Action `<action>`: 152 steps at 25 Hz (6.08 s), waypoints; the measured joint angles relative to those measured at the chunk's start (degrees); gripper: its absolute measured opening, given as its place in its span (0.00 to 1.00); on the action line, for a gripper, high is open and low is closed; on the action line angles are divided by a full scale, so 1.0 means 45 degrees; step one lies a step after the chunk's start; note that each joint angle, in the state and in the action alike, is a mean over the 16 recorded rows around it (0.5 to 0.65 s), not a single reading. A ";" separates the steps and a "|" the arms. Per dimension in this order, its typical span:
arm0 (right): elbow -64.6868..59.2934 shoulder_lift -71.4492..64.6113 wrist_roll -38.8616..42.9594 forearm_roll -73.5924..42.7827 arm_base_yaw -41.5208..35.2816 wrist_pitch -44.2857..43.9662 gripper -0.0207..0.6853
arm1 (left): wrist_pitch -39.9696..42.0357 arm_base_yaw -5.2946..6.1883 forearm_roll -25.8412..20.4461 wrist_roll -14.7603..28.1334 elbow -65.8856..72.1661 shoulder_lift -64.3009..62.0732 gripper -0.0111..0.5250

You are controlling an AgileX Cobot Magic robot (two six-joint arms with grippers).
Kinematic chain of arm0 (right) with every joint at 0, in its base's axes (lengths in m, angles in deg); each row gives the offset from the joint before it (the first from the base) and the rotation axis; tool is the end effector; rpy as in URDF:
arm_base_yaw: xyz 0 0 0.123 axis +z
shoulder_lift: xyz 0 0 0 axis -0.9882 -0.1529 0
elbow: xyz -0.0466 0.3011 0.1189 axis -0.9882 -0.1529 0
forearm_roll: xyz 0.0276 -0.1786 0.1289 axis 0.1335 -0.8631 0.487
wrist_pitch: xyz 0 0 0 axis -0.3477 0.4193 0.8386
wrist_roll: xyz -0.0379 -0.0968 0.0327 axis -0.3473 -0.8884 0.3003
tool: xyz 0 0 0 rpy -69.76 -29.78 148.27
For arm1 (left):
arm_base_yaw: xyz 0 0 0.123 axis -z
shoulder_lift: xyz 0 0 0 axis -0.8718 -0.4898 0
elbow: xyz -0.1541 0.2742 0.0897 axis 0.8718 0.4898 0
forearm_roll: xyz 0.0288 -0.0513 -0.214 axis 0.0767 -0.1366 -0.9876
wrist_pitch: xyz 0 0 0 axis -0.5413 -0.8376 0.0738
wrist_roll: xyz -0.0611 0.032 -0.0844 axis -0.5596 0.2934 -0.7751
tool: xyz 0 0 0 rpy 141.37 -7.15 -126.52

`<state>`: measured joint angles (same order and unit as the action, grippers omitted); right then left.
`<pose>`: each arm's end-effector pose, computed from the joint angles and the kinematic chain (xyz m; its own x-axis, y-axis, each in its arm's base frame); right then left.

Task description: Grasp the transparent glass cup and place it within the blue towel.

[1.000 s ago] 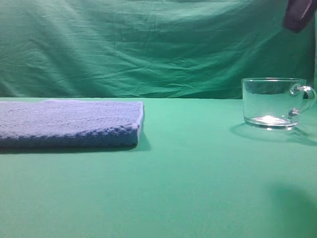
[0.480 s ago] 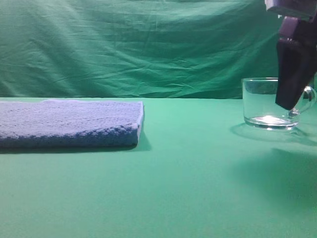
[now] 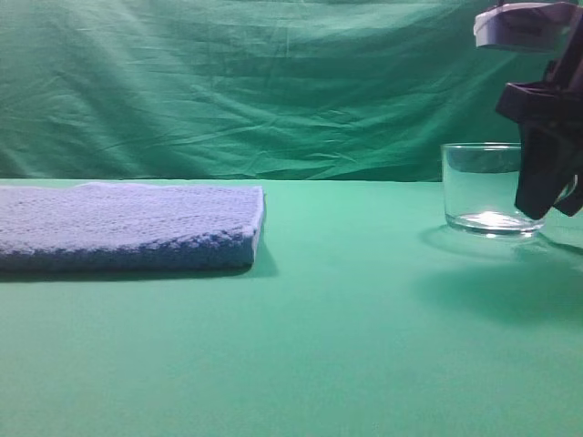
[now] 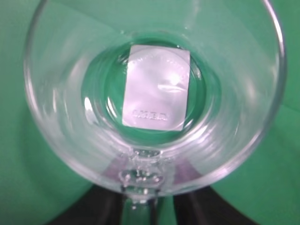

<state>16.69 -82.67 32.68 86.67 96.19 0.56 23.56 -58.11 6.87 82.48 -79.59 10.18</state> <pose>0.3013 0.0930 0.2291 -0.7638 -0.4858 -0.4249 -0.5298 0.8480 -0.0172 -0.0069 -0.0155 0.1890 -0.2809 -0.3662 -0.8871 0.0830 0.9116 -0.4026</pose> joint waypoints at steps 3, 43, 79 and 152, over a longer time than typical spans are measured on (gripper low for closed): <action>0.0956 -0.0085 -0.0060 -0.0105 0.0432 -0.0510 0.17 | 0.0000 0.0000 0.0000 0.0000 0.0000 0.0000 0.02; 1.4650 -0.8713 0.2429 -0.0453 0.6933 -0.4149 0.58 | 0.0000 0.0000 0.0000 0.0000 0.0000 0.0000 0.02; -0.0350 0.8965 0.6908 -0.2985 0.6244 -0.2455 0.03 | 0.0000 0.0000 0.0000 0.0000 0.0000 0.0000 0.02; -1.2646 2.1707 0.7922 -0.4332 -0.3256 0.1715 0.03 | 0.0000 0.0000 0.0000 0.0000 0.0000 0.0000 0.02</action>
<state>-40.22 15.01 68.33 67.17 81.54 8.28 23.56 -58.11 6.87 82.48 -79.59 10.18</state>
